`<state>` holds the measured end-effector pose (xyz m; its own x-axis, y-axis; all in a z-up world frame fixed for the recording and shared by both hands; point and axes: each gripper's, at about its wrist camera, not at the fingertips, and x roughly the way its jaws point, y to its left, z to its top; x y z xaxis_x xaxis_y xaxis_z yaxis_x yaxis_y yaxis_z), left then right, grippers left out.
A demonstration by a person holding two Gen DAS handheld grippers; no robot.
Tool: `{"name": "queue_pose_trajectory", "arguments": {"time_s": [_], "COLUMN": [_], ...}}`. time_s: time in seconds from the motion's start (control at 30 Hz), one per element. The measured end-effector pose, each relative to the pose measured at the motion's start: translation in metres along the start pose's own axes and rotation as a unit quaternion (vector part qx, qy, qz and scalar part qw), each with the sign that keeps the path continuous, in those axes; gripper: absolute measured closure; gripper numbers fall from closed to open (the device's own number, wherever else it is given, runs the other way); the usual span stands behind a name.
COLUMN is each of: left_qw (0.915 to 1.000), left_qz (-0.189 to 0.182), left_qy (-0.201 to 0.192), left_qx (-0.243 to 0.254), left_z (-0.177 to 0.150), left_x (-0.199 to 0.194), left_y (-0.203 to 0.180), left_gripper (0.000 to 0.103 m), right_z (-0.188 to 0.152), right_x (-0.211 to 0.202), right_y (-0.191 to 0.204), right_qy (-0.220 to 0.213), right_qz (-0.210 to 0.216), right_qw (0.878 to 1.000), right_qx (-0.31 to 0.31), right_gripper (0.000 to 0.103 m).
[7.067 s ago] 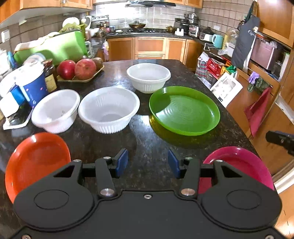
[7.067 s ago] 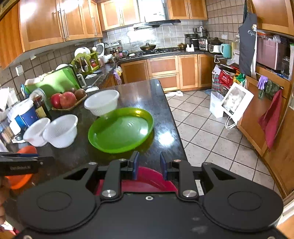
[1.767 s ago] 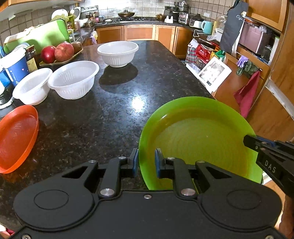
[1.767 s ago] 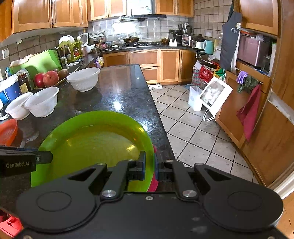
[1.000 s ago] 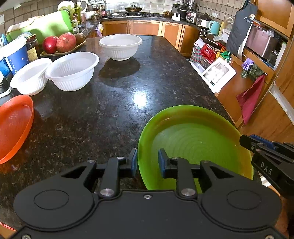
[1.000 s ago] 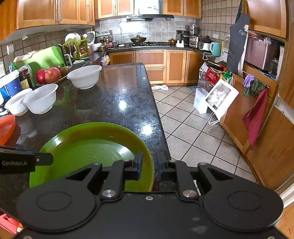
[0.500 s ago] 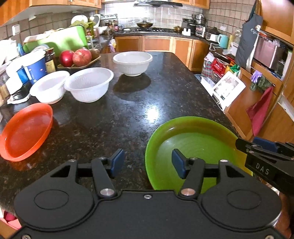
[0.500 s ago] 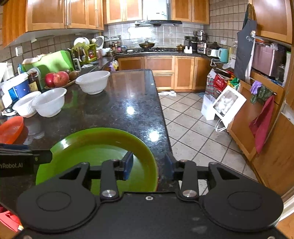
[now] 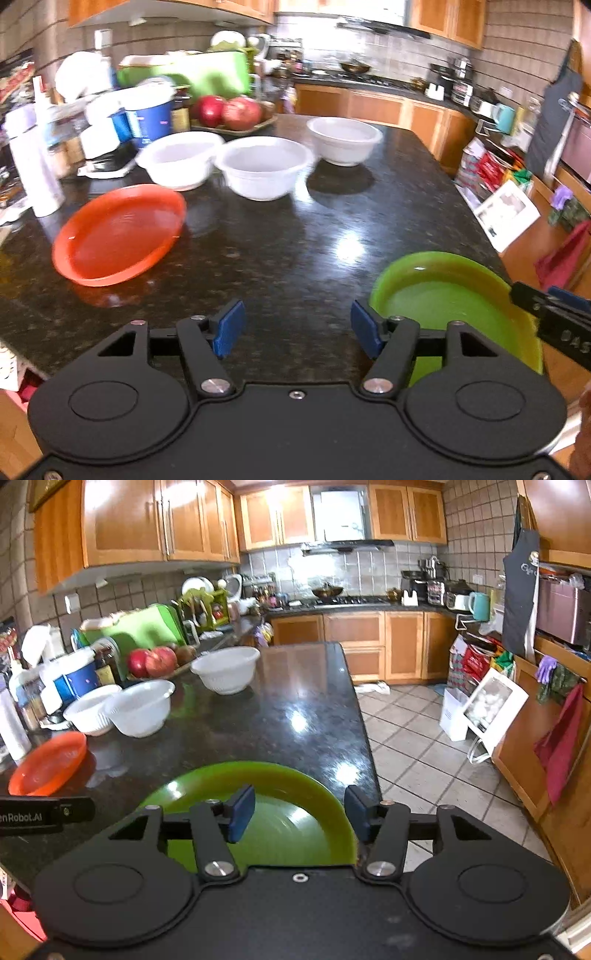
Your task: Organize plates and bowls
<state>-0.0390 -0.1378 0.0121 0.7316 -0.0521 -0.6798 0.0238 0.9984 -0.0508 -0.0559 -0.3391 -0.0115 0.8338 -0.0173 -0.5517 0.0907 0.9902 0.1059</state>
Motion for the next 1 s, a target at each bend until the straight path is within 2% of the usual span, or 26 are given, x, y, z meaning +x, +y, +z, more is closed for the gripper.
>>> {"name": "queue_pose_trajectory", "arguments": {"time_s": [0.1,0.23,0.43,0.7,0.87,1.0], "left_qw": [0.9997,0.9993,0.9985,0.9987,0.9986,0.9987], "left_qz": [0.017,0.029,0.038,0.041,0.045,0.045], "left_qy": [-0.003,-0.004,-0.002,-0.012,-0.008,-0.004], "left_qx": [-0.017,-0.025,-0.039,-0.028,-0.027,-0.024], "left_z": [0.0,0.002,0.006,0.027,0.041,0.05], "left_x": [-0.003,-0.001,0.003,0.012,0.024,0.038], "left_y": [0.013,0.031,0.073,0.149,0.194,0.223], "left_gripper": [0.029,0.029,0.029,0.03,0.031,0.031], "right_z": [0.001,0.004,0.005,0.011,0.017,0.018], "right_x": [-0.002,0.0,0.001,0.013,0.03,0.045], "right_y": [0.008,0.022,0.062,0.141,0.191,0.235], "right_qy": [-0.007,0.005,-0.002,-0.03,-0.024,-0.029], "right_qz": [0.008,0.031,0.037,0.019,0.027,0.028], "right_qw": [1.0,1.0,0.999,0.999,0.999,0.997], "right_qx": [0.003,0.003,-0.02,-0.038,-0.036,-0.061], "right_gripper": [0.041,0.039,0.039,0.039,0.039,0.041]}}
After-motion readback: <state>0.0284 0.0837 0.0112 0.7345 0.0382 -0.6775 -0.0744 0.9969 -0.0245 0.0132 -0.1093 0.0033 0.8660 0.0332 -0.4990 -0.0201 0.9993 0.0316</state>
